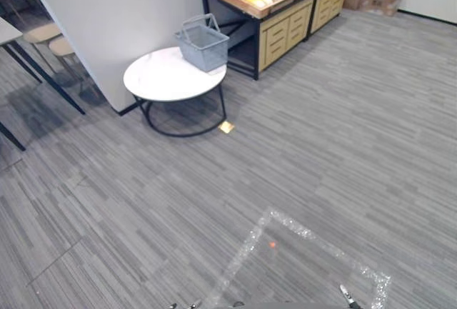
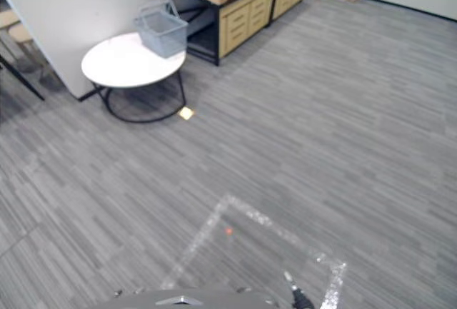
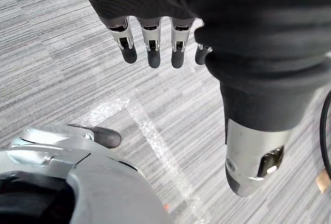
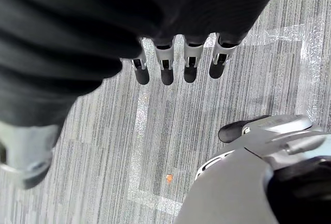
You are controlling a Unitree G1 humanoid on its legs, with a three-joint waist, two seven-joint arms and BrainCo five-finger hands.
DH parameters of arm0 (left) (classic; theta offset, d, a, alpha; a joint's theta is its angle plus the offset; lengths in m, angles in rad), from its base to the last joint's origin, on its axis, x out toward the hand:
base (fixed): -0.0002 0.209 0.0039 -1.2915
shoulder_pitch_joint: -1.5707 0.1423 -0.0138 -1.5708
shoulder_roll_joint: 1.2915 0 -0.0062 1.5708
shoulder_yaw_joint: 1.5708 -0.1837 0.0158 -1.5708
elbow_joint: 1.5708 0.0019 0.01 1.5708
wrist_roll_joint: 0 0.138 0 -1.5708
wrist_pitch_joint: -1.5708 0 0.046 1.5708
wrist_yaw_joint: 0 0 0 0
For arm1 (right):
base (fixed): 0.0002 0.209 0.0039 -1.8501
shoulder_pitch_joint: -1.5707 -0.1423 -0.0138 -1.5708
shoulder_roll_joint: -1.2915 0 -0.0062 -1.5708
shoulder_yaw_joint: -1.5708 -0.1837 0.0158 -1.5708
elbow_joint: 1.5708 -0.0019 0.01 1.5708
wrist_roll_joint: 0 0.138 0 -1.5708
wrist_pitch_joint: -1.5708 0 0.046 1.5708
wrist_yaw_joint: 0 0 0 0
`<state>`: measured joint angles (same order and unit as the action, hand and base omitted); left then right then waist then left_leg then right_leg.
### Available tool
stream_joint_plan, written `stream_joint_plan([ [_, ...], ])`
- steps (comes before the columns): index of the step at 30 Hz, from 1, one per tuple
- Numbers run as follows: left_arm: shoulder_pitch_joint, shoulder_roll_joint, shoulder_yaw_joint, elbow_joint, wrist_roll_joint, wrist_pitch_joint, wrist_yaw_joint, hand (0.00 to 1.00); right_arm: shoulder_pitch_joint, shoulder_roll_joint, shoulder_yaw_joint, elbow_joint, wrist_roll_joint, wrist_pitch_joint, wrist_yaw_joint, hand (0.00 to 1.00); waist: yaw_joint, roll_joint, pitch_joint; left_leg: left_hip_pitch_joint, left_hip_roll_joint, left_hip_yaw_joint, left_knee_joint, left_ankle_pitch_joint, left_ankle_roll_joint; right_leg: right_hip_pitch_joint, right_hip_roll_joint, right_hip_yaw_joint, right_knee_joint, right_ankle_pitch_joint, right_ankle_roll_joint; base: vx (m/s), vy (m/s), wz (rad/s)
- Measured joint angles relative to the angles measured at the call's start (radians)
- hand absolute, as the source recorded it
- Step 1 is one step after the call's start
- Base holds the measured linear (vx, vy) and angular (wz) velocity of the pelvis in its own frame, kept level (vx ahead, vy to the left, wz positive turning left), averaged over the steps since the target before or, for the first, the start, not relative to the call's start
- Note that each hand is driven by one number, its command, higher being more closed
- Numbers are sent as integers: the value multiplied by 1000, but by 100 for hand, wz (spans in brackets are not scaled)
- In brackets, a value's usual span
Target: Pick vegetable in the basket
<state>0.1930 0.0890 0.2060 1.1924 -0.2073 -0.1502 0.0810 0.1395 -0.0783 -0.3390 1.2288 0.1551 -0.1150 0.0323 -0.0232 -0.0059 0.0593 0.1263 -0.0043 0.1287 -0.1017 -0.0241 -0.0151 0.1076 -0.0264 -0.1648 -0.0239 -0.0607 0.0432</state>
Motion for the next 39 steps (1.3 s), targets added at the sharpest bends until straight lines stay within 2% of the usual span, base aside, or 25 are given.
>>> stream_joint_plan([
  [6, 1, -8, 9, -1, -27, -12, 14, 0, 0, 0, -1, -4, 1, -3, -2, 0, 0, -1, 6, -3, 0, 2, 0, -2, -2, -1, -1, -6, -10, -1, 10, -41, -7, -1],
  [12, 0, -9, 16, -1, -27, -15, 25, 0, 0, 1, -7, -4, 2, -8, -8, 0, -1, -5, 2, -2, -1, 5, 0, -3, 3, 1, -1, -6, -13, 4, 4, 47, -3, -1],
  [23, -6, -3, 16, 0, -27, -15, -1, 0, -17, 7, -9, -2, -34, -9, -1, 0, -1, -4, 2, 8, -1, 24, 0, -4, 1, 8, -1, -2, -14, 4, 4, 8, -17, -2],
  [30, -11, -3, 2, 0, -27, -15, -12, 0, -11, 7, -8, -2, 21, -16, 17, 0, -1, -6, 16, 15, 0, 29, 0, -8, -4, 17, -1, 3, -24, 5, 8, -66, -16, -2],
  [39, -13, -3, -3, 3, -55, -14, -16, 0, -10, 7, -7, -2, 21, -21, 18, 0, -1, -2, 12, 15, 1, 35, -1, -12, -5, 17, 2, 8, -30, 6, 7, 13, -12, -1],
])
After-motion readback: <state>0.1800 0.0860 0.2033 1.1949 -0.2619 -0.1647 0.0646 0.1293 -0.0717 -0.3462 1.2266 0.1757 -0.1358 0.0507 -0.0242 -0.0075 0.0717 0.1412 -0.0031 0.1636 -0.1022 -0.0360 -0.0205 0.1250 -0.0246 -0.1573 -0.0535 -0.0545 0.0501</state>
